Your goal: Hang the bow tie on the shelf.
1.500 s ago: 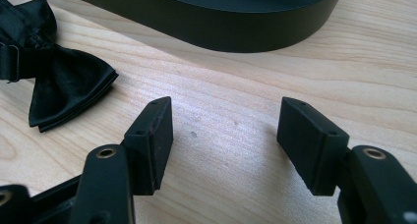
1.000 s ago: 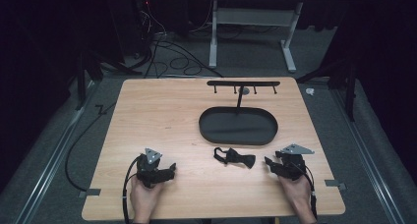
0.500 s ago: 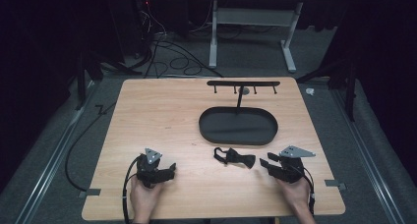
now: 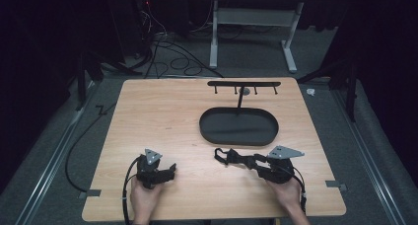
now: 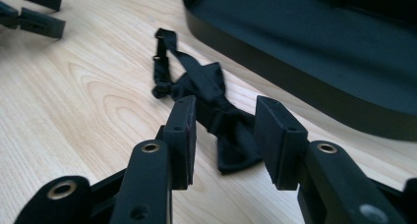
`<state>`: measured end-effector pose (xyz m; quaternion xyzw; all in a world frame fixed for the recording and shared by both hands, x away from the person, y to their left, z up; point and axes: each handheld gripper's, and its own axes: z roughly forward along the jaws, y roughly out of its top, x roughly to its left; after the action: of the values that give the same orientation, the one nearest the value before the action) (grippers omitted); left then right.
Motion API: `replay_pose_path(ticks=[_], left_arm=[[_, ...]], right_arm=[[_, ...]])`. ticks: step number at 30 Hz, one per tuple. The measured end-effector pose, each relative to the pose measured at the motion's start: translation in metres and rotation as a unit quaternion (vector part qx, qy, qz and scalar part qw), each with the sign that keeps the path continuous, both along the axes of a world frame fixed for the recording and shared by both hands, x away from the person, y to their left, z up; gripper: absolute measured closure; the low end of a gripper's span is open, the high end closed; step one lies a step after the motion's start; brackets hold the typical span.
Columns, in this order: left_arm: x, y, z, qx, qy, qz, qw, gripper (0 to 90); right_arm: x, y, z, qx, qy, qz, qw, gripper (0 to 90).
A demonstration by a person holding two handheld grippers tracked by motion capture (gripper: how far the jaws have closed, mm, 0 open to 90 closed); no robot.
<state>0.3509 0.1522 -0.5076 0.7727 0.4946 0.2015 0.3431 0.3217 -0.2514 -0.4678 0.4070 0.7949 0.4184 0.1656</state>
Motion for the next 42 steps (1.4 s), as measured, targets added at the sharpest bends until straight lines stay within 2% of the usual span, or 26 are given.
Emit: replay_pose_path(ticks=[10,15,18,24,29,34,39,41,42], left_arm=[[0.000,-0.001,0.000,0.002,-0.001,0.001,1.0000,16.8],[0.000,-0.001,0.000,0.003,-0.001,0.001,1.0000,16.8],[0.000,-0.001,0.000,0.002,-0.001,0.001,1.0000,16.8],[0.000,-0.001,0.000,0.002,-0.001,0.001,1.0000,16.8],[0.000,-0.001,0.000,0.003,-0.002,0.001,1.0000,16.8],[-0.001,-0.001,0.000,0.003,-0.002,0.002,1.0000,17.0],[-0.001,-0.001,0.000,0.003,-0.002,0.002,1.0000,17.0],[-0.001,-0.001,0.000,0.003,-0.002,0.002,1.0000,17.0],[-0.001,-0.001,0.000,0.003,-0.002,0.002,1.0000,17.0]], right_arm=[[0.013,0.024,-0.007,-0.024,0.004,0.024,0.9994,63.5],[0.017,0.030,-0.005,-0.028,0.006,0.034,0.9990,63.9],[0.021,0.039,-0.007,-0.035,0.010,0.051,0.9981,64.3],[0.027,0.048,-0.008,-0.038,0.016,0.059,0.9974,64.0],[0.028,0.065,-0.001,-0.041,0.006,0.084,0.9956,64.3],[0.038,0.077,-0.007,-0.058,0.020,0.095,0.9936,65.3],[0.042,0.079,-0.014,-0.068,0.034,0.093,0.9928,66.7],[0.042,0.081,-0.017,-0.075,0.039,0.097,0.9917,69.1],[0.042,0.083,-0.020,-0.090,0.038,0.103,0.9899,73.2]])
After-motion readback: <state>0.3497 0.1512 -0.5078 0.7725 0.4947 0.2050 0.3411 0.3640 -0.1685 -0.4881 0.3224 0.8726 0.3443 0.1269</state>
